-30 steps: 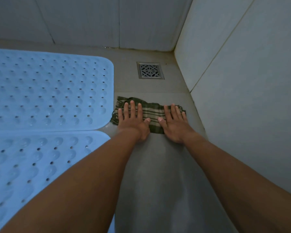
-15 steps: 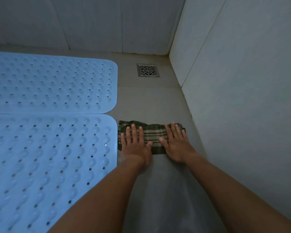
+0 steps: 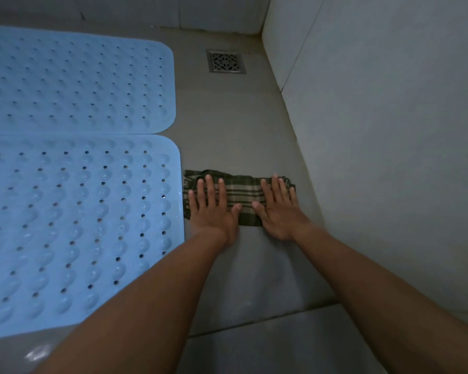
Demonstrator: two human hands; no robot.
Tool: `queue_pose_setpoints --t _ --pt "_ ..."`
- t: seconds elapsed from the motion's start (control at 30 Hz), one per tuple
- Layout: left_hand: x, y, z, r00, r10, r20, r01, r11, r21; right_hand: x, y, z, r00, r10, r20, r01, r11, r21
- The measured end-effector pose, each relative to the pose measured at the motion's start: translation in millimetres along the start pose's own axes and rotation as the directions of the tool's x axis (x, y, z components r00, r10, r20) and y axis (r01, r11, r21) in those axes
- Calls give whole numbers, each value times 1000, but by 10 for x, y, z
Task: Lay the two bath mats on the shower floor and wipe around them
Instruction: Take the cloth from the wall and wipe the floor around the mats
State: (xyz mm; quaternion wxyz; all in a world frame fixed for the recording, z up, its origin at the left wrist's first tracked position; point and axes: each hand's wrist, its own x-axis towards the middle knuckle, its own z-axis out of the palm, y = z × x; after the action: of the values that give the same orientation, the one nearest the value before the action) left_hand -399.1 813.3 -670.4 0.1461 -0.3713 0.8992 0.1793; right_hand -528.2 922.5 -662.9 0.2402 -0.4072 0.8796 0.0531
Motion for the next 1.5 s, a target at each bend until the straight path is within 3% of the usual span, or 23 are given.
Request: queue_pose_setpoints --t 0.37,0.5,0.7,0.83,1.0,1.13,1.27,1.37,1.5 --pt "72 -10 40 999 -5 -34 6 1000 10 69 64 100 994 -31 -106 26 999 -43" --pt "-95 32 94 999 -40 7 39 999 14 17 28 76 999 -23 -45 22 999 -24" --pt "-704 24 248 997 -42 67 39 998 42 -633 -15 304 999 -53 -13 53 996 72" --pt "-1158 21 405 997 -29 78 25 998 63 -1055 55 397 992 -120 45 119 993 18" --pt "-1484 -23 477 995 -21 96 14 997 79 -1357 132 483 980 -200 -21 199 980 -24" --pt "-1577 -118 437 996 68 62 -68 998 6 -1485 265 468 960 -279 -13 278 959 -46" --pt "-1630 -366 382 970 225 -94 -233 969 -78 -1604 339 441 947 -318 30 320 946 -55" --pt "-1656 -503 365 955 291 -63 -295 952 -77 -1610 372 386 928 -371 -21 366 923 -123" --pt "-1629 -529 330 939 341 -50 -342 939 -20 -1571 336 421 838 -533 -116 490 829 -269"
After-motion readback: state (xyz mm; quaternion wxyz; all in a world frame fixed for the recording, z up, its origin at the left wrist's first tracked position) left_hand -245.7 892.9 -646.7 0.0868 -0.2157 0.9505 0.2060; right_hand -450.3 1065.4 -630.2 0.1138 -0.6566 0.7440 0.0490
